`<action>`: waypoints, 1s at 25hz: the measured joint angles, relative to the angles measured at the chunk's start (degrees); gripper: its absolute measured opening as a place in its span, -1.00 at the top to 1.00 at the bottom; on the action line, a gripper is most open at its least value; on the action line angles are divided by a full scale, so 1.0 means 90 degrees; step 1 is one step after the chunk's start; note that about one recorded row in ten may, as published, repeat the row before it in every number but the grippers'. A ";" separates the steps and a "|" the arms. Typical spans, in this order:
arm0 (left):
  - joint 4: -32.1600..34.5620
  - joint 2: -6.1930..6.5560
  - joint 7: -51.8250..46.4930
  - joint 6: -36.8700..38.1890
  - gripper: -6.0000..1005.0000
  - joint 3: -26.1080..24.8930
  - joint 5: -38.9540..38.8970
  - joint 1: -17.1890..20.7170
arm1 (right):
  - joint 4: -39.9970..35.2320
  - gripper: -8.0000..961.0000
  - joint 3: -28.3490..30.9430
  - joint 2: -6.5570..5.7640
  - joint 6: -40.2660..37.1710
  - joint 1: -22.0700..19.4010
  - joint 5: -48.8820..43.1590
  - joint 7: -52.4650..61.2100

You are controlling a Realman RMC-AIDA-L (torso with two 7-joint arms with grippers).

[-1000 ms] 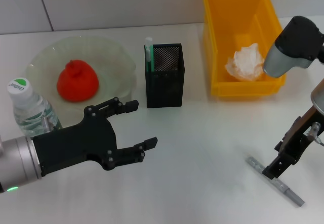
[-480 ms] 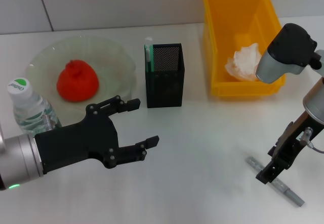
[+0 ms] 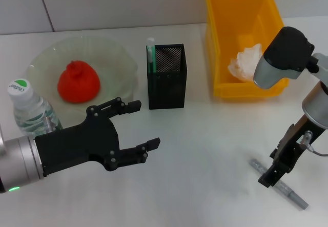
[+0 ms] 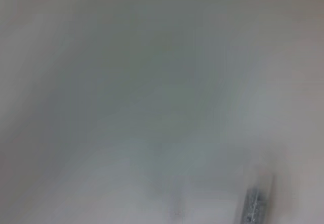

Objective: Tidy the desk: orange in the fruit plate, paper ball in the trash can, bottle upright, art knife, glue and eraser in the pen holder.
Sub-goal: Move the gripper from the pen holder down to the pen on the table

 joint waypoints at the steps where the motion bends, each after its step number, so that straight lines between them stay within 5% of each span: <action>1: -0.0005 0.0001 0.0002 0.0000 -0.63 0.0000 0.0000 -0.0005 | 0.0052 -0.59 -0.0066 -0.0001 0.0027 0.0019 -0.0008 0.0023; 25: -0.0215 0.0003 0.0053 -0.0010 -0.63 -0.0008 0.0008 -0.0172 | 0.0525 -0.59 -0.0181 -0.0012 0.0214 0.0271 -0.0172 0.0111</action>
